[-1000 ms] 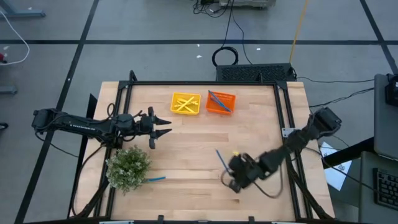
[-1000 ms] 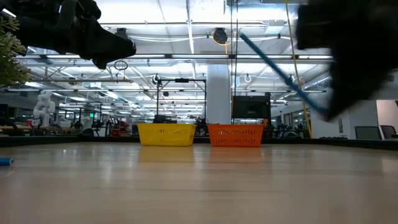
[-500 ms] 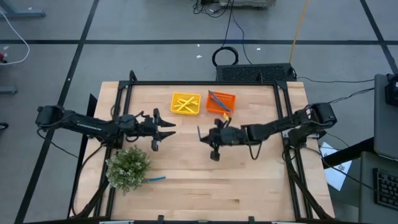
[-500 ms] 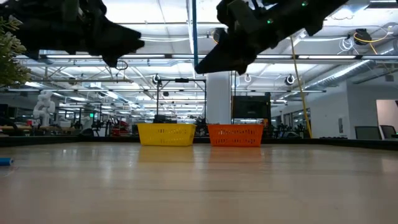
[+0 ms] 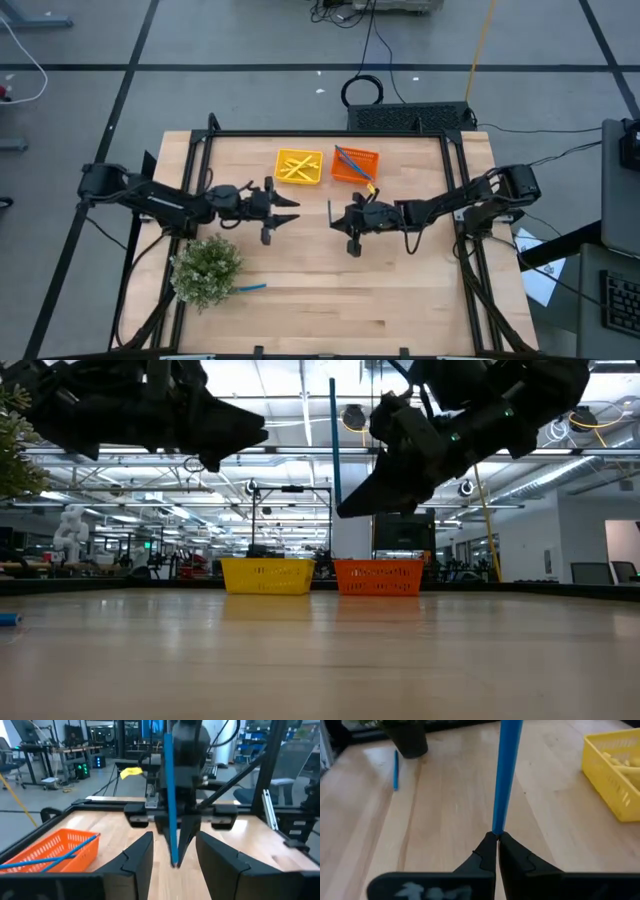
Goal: Sort pens & pencils
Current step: Put the right blue pencil into the orange bin
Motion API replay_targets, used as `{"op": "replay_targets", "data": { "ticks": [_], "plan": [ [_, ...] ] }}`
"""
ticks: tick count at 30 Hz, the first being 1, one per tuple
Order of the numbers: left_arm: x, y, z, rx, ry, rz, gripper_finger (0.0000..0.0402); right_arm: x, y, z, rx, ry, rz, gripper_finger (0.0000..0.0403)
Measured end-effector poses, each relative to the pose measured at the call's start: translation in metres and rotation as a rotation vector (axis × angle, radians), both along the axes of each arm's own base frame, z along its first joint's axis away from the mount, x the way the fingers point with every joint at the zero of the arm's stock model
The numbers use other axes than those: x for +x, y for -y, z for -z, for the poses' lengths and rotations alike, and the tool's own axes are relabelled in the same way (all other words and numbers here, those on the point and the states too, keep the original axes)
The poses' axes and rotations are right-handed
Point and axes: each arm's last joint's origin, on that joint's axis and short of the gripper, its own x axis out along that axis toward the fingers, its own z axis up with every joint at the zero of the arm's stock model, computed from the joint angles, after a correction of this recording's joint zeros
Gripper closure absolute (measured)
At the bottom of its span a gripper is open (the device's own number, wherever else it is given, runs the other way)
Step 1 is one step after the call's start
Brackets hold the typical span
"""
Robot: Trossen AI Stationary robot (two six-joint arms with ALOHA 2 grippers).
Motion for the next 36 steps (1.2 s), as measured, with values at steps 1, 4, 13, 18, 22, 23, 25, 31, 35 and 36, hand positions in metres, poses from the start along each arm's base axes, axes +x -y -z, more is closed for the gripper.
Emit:
{"op": "replay_targets", "data": {
  "ticks": [1,4,13,18,22,23,25,31,35,36],
  "plan": [
    [0.004,0.000,0.000,-0.004,-0.002,0.002,0.0247,-0.001,0.000,0.001,0.013,0.007,-0.001,0.0403],
    [0.013,0.003,0.005,0.010,-0.040,0.013,0.0247,-0.002,0.000,0.001,0.023,0.030,-0.010,0.0403],
    [0.017,0.004,0.004,0.027,-0.050,0.016,0.0247,-0.002,0.000,0.002,0.026,0.027,-0.009,0.0403],
    [0.015,0.004,0.003,0.024,-0.070,0.016,0.0247,-0.002,0.000,0.002,0.028,0.029,-0.007,0.0403],
    [0.015,0.004,0.003,0.025,-0.075,0.017,0.0247,-0.002,0.005,0.002,0.020,0.036,0.074,0.0403],
    [0.015,0.004,0.002,0.025,-0.073,0.016,0.0247,-0.002,0.009,0.002,0.004,0.039,0.118,0.0403],
    [0.014,0.004,-0.001,0.024,-0.057,0.016,0.0247,-0.002,0.023,0.002,-0.026,0.038,0.217,0.0403],
    [0.011,0.004,-0.005,0.037,-0.052,0.016,0.0247,-0.004,0.081,-0.002,-0.024,-0.217,0.433,0.0403],
    [0.009,0.003,-0.007,0.051,-0.062,0.012,0.0247,0.000,0.109,-0.027,-0.059,-0.351,0.518,0.0403],
    [0.008,0.003,-0.008,0.051,-0.061,0.004,0.0247,0.001,0.113,-0.035,-0.080,-0.378,0.528,0.0403]
  ]
}}
